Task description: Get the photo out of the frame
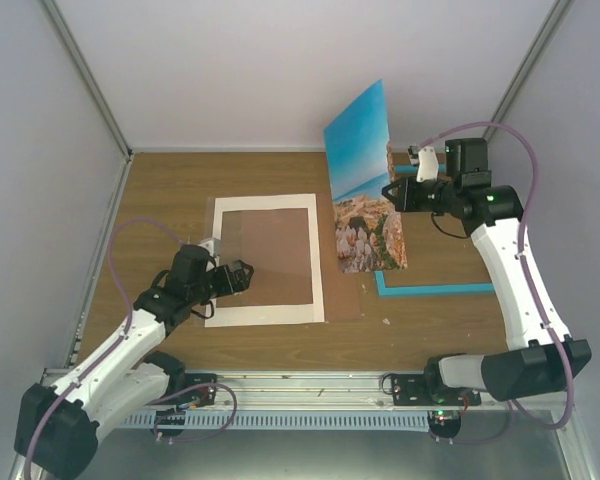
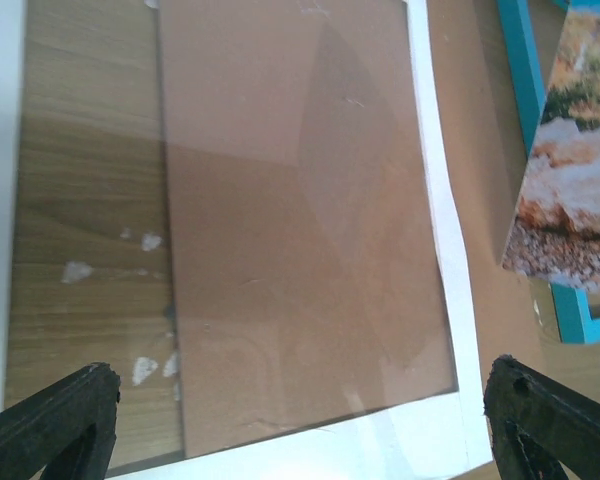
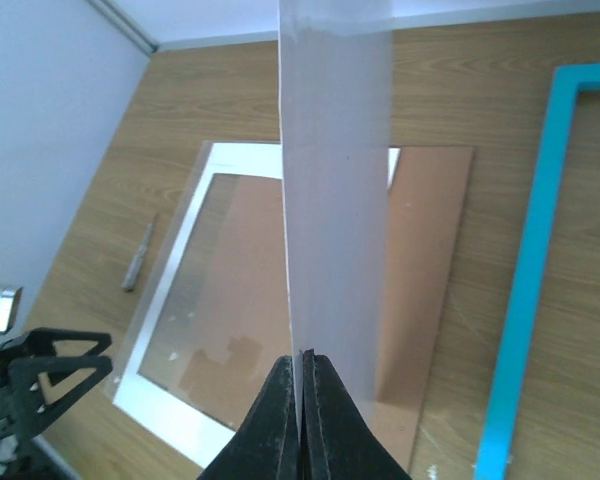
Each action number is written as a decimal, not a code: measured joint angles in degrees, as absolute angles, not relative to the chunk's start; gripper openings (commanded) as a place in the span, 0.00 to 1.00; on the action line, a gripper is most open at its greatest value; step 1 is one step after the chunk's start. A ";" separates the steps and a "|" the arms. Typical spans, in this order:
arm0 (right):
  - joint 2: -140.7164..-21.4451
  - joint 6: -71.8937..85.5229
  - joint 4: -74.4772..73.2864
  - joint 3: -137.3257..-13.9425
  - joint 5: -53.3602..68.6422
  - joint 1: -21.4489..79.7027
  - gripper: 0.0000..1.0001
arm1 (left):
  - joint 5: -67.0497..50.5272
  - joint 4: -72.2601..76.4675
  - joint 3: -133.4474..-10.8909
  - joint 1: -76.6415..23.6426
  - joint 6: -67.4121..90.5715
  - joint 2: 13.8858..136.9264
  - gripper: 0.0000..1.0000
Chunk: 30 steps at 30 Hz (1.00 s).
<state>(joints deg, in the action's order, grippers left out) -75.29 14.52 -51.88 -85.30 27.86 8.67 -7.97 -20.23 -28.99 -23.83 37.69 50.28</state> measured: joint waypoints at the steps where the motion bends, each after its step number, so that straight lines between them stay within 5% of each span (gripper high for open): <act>1: -75.29 14.96 -51.79 -85.30 28.88 8.86 0.01 | -7.94 -20.71 -28.99 -23.07 37.50 49.71 0.99; 17: -78.52 28.21 -34.26 -82.13 44.05 19.92 0.00 | -6.52 -27.77 -31.22 -18.96 36.23 42.76 0.99; 30: -82.00 43.16 -8.47 -54.63 47.53 20.86 0.00 | -3.90 -30.59 -34.74 -18.92 34.98 40.27 0.99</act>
